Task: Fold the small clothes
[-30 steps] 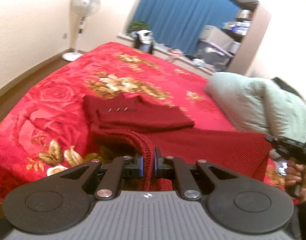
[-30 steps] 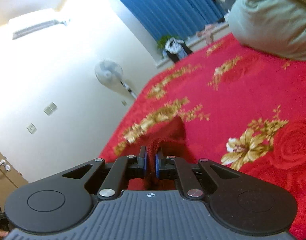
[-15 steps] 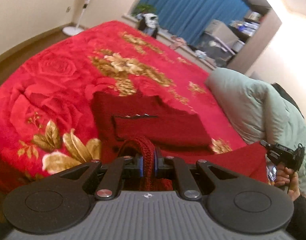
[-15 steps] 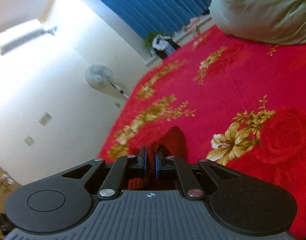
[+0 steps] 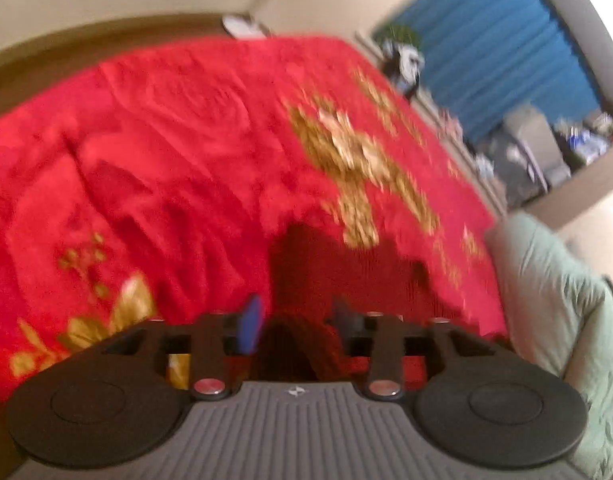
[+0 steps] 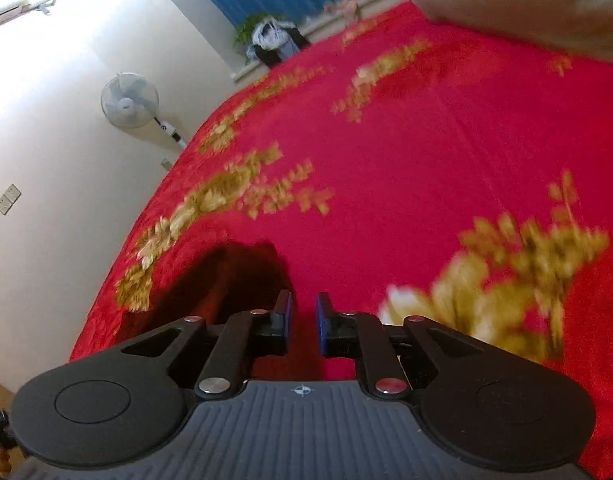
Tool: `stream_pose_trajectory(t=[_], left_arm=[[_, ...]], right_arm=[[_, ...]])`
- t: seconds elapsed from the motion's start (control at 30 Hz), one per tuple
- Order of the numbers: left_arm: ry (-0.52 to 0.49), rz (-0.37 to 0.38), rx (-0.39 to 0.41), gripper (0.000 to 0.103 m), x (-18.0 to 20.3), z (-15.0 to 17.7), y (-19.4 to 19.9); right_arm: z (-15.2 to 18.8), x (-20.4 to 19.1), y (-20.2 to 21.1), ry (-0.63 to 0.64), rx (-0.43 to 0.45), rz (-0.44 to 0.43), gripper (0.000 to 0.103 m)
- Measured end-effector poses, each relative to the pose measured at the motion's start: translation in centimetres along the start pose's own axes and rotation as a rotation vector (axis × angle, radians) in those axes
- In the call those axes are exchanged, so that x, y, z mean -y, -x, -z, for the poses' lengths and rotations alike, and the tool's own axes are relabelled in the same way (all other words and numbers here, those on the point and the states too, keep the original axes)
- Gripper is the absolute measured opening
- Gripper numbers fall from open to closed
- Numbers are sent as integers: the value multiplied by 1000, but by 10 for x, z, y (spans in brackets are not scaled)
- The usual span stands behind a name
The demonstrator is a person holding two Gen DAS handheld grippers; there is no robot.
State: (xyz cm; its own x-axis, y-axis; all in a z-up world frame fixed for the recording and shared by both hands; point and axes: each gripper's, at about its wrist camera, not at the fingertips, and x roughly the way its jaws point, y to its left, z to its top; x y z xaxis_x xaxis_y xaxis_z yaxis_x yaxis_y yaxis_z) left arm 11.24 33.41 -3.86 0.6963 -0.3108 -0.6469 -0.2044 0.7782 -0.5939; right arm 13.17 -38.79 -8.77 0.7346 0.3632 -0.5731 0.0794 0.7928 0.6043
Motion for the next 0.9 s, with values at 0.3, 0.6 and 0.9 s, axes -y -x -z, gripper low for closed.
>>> stream_pose_trajectory(t=[0.3, 0.6, 0.9], left_arm=[[-84, -155, -181, 49, -4, 13, -30], [-239, -193, -135, 55, 30, 15, -54], [-263, -216, -40, 52, 56, 7, -71]], right_arm=[[12, -17, -39, 112, -107, -26, 41], [4, -16, -59, 93, -65, -71, 44], [-10, -26, -70, 109, 16, -145, 47]])
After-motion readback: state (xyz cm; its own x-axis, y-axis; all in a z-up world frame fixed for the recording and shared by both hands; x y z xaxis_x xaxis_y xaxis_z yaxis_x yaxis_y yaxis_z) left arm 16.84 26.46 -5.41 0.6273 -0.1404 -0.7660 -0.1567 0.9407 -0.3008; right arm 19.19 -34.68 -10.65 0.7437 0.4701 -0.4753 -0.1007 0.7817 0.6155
